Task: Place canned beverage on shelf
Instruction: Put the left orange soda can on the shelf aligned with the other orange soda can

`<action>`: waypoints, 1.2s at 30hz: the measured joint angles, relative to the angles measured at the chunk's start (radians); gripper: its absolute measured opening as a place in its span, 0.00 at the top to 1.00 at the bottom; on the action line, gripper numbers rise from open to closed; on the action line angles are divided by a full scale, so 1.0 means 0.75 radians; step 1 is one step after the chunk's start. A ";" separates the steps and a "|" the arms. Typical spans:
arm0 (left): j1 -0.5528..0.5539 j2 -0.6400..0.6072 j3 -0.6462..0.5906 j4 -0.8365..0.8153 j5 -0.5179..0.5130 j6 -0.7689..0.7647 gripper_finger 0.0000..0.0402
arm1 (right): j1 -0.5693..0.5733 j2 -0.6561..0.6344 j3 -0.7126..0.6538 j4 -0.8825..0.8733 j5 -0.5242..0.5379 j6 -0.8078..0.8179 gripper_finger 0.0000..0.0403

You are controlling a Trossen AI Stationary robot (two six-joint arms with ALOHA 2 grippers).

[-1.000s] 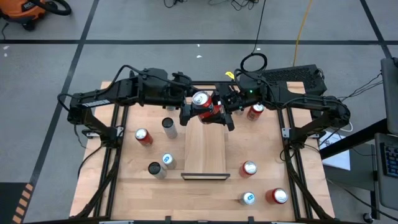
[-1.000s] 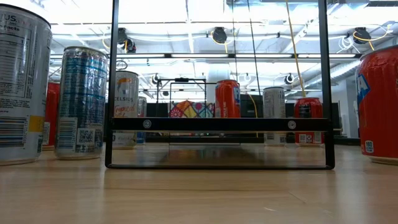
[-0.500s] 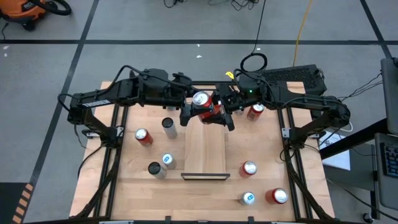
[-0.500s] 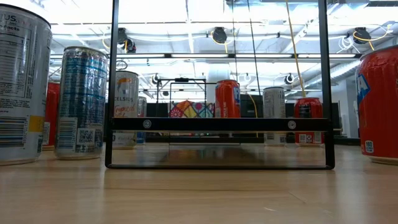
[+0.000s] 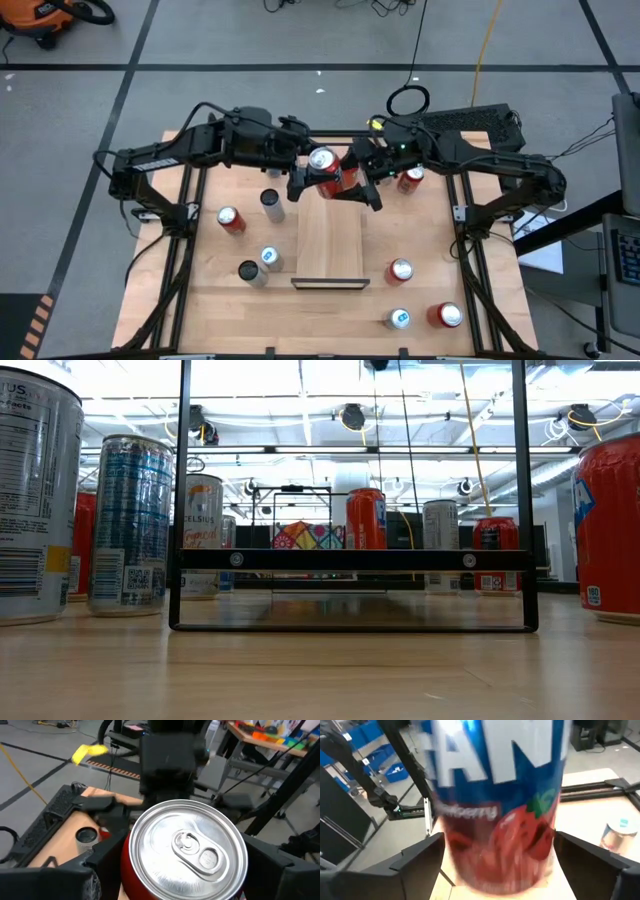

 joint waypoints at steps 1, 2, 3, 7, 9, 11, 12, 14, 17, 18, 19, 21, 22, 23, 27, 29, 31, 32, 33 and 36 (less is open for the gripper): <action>0.007 0.000 0.000 0.001 0.000 0.018 0.27 | -0.008 -0.013 0.002 -0.018 0.002 -0.009 0.13; 0.014 -0.001 0.000 0.005 0.002 0.035 0.27 | -0.018 -0.032 0.002 -0.066 0.005 -0.022 0.13; 0.022 -0.003 0.000 0.003 0.002 0.051 0.27 | -0.026 -0.043 0.001 -0.108 0.008 -0.040 0.13; 0.061 -0.020 0.000 -0.005 0.005 0.105 0.27 | -0.058 -0.114 0.000 -0.259 0.067 -0.118 0.13; 0.086 -0.027 0.001 -0.024 0.021 0.123 0.27 | -0.077 -0.154 0.000 -0.314 0.072 -0.143 0.13; 0.110 -0.029 0.000 -0.050 0.037 0.126 0.27 | -0.096 -0.193 0.000 -0.393 0.073 -0.155 0.13; 0.123 -0.029 0.000 -0.048 0.041 0.127 0.27 | -0.104 -0.209 0.000 -0.421 0.073 -0.155 0.14; 0.141 -0.030 0.000 -0.045 0.056 0.126 0.27 | -0.119 -0.246 0.000 -0.499 0.074 -0.167 0.16; 0.154 -0.031 0.000 -0.031 0.060 0.127 0.27 | -0.137 -0.298 0.000 -0.606 0.075 -0.184 0.19; 0.154 -0.031 0.000 -0.029 0.059 0.127 0.27 | -0.143 -0.312 0.000 -0.649 0.075 -0.186 0.20; 0.154 -0.031 0.000 -0.029 0.057 0.127 0.27 | -0.148 -0.328 0.000 -0.679 0.074 -0.189 0.22; 0.152 -0.031 0.000 -0.029 0.027 0.127 0.27 | -0.156 -0.356 0.000 -0.727 0.088 -0.190 0.25; 0.151 -0.031 0.000 -0.029 0.006 0.127 0.27 | -0.157 -0.370 0.000 -0.750 0.106 -0.190 0.26; 0.151 -0.031 0.000 -0.028 -0.012 0.126 0.27 | -0.157 -0.384 0.000 -0.771 0.114 -0.190 0.28; 0.153 -0.031 0.000 -0.005 -0.108 0.116 0.27 | -0.157 -0.432 0.000 -0.803 0.174 -0.180 0.34; 0.152 -0.031 0.000 -0.009 -0.141 0.115 0.27 | -0.157 -0.449 0.000 -0.802 0.178 -0.177 0.36; 0.152 -0.031 0.000 -0.013 -0.164 0.111 0.27 | -0.157 -0.463 0.000 -0.809 0.179 -0.177 0.39; 0.152 -0.031 0.000 -0.012 -0.168 0.109 0.27 | -0.157 -0.469 0.000 -0.817 0.182 -0.177 0.39; 0.152 -0.031 0.000 -0.013 -0.168 0.117 0.27 | -0.157 -0.474 0.000 -0.827 0.193 -0.177 0.40; 0.157 -0.031 0.000 -0.015 -0.168 0.183 0.27 | -0.157 -0.486 0.000 -0.883 0.211 -0.186 0.43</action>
